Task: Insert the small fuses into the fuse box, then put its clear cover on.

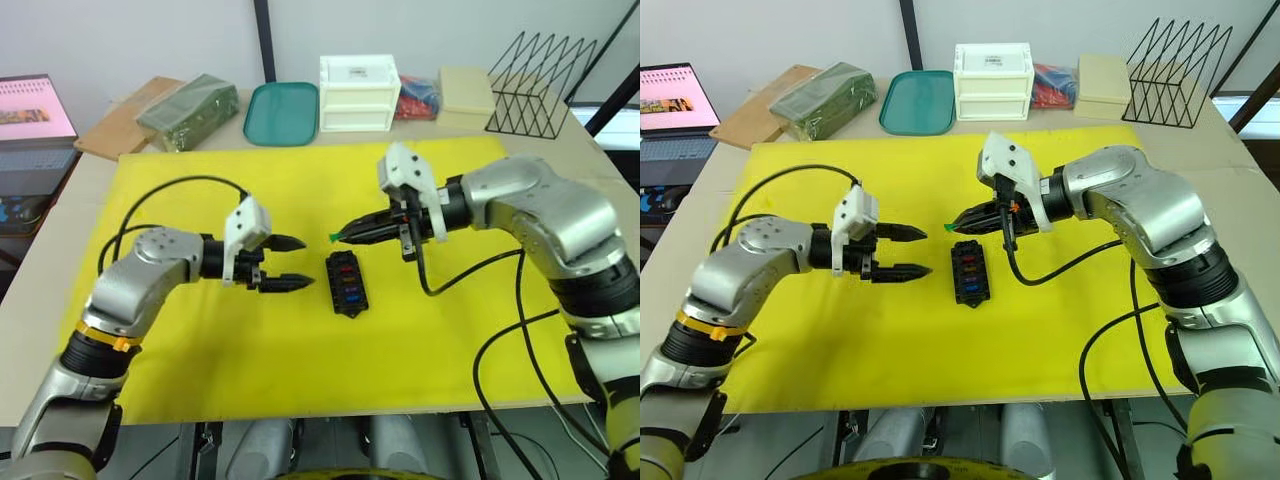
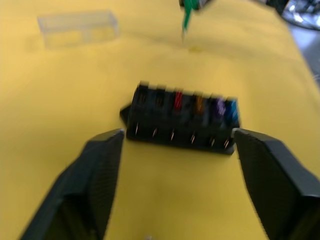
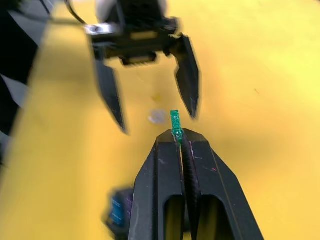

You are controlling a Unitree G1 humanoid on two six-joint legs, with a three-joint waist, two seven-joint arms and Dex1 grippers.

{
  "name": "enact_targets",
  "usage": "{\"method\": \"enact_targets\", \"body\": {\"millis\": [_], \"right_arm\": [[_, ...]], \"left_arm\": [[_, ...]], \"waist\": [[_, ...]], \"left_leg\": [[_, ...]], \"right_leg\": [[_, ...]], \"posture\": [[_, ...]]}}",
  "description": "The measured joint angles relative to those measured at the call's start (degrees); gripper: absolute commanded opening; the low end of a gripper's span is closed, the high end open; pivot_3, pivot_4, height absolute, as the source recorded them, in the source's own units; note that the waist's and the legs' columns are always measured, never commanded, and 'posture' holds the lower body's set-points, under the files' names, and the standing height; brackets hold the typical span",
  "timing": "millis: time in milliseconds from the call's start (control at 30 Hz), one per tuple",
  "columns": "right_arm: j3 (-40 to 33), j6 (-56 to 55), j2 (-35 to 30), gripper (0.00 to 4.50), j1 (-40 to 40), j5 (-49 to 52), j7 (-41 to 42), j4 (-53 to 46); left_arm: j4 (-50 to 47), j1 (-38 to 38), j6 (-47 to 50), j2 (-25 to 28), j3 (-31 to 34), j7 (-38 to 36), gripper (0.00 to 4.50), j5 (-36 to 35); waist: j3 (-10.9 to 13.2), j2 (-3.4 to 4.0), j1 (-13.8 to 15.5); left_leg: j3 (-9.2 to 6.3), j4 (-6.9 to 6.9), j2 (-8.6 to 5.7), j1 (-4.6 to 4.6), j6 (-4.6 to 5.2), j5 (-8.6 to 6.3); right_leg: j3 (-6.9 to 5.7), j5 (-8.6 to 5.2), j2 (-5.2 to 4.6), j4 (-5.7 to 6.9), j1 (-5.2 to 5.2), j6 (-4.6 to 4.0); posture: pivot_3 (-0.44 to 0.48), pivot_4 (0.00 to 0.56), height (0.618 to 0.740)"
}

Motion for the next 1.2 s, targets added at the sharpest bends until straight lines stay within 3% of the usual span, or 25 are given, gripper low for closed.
{"method": "enact_targets", "body": {"millis": [300, 1200], "right_arm": [[4.8, -13.8, 3.1, 0.0, 0.1, -10.5, 9.6, 13.3], [3.9, -18.2, 7.8, 0.0, 1.0, -16.5, 13.3, 19.7]], "left_arm": [[8.5, -2.0, -8.5, -7.0, -4.7, -0.1, 4.46, 7.9], [7.9, -1.1, -9.4, -8.4, -5.3, -0.8, 4.46, 10.1]], "waist": [[0.0, 0.0, -0.1], [0.0, 0.0, -0.1]], "left_leg": [[0.0, 0.0, -0.01, -0.01, 0.0, 0.0], [-0.01, 0.01, -0.01, -0.01, -0.01, 0.01]], "right_leg": [[0.0, 0.01, -0.01, 0.0, -0.02, 0.01], [0.0, 0.01, -0.01, 0.02, -0.02, 0.01]], "posture": [[0.0, 0.15, 0.74], [0.0, 0.15, 0.74]]}}
